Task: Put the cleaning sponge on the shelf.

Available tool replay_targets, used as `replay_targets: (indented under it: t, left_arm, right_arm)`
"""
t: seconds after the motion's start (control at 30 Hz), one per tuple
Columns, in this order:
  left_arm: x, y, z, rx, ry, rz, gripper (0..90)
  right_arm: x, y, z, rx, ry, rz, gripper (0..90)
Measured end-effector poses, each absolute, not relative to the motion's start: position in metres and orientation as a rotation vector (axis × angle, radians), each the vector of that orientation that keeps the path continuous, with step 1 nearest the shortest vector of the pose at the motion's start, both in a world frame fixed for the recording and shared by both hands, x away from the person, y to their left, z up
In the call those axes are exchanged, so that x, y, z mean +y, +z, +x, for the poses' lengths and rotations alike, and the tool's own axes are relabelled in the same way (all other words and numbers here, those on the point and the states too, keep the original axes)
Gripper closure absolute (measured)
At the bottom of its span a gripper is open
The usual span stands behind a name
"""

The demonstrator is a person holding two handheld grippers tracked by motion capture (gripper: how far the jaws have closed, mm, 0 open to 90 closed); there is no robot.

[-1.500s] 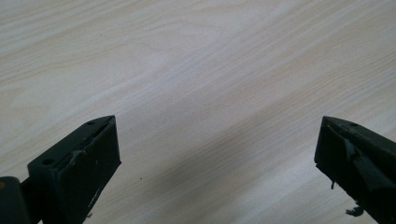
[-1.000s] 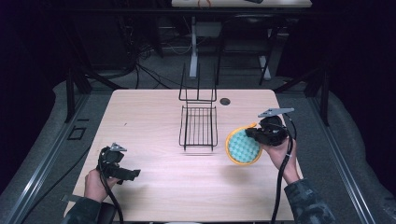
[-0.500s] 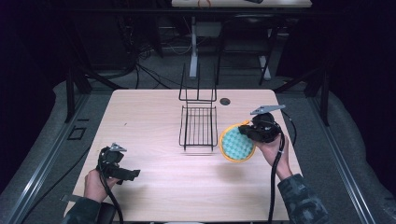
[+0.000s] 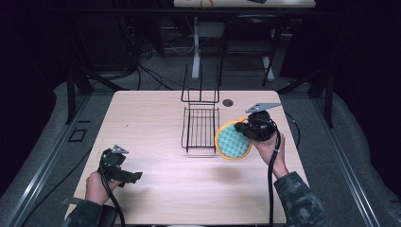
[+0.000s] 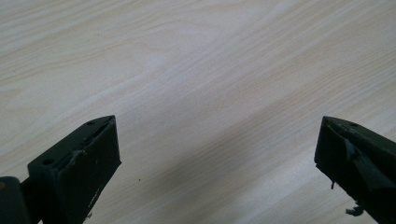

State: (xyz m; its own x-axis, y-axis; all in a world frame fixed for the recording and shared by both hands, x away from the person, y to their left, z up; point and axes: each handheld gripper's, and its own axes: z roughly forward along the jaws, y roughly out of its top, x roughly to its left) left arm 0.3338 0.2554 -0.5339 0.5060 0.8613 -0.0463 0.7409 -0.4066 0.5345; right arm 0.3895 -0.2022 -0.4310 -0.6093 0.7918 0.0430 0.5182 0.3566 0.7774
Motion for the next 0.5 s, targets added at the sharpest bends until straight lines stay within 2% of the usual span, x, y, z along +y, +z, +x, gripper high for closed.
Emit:
replay_targets:
  t: [0.5]
  left_arm:
    - [0.256, -0.535, 0.334, 1.308, 0.317, 2.26, 0.0]
  right_arm:
    - [-0.164, -0.435, 0.405, 2.266, 1.136, 1.072, 85.2]
